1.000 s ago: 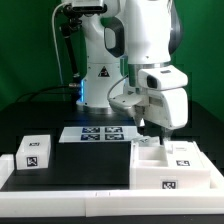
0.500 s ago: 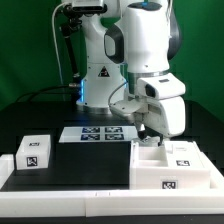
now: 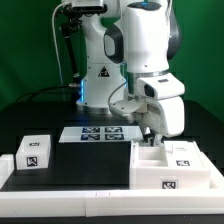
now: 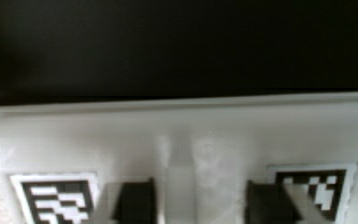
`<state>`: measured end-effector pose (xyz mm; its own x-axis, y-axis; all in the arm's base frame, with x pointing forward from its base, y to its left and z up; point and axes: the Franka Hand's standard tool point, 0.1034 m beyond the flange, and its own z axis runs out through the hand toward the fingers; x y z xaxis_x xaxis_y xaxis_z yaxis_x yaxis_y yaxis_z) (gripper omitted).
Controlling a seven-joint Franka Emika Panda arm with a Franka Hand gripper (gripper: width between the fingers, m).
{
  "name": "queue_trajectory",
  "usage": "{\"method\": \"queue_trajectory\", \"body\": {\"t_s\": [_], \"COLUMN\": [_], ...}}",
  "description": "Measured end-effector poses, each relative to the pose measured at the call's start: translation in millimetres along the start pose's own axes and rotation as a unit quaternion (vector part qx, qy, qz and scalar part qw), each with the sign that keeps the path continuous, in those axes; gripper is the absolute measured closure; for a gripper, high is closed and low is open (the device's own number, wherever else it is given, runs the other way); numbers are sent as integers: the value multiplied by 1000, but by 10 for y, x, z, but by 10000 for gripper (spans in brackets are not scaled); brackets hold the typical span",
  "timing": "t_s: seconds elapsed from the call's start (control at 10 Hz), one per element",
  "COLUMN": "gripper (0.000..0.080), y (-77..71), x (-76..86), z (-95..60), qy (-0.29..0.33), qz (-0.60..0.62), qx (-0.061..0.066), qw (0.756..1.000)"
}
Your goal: Assemble cabinet
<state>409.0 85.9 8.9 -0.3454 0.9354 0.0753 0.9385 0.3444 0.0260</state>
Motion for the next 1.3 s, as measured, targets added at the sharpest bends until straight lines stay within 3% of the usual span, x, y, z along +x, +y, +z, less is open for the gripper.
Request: {"method": "queue_trajectory", "body": {"t_s": [0.1,0.2,0.5,0.8,1.1,1.3], "gripper": [710,731,731,731,731,731], "y": [4,4,4,-44,-55,-5], "x": [-2,-2,-9,-49,-187,-248], "z": [-5,-6,-11,-269,-491,-550], "qy": [0,0,-1,-14,-32,-36], "qz": [5,5,9,94,120,131], "qx": [-1,-1,-1,-17,-8,-4], "qw": [1000,1000,1000,995,992,991]}}
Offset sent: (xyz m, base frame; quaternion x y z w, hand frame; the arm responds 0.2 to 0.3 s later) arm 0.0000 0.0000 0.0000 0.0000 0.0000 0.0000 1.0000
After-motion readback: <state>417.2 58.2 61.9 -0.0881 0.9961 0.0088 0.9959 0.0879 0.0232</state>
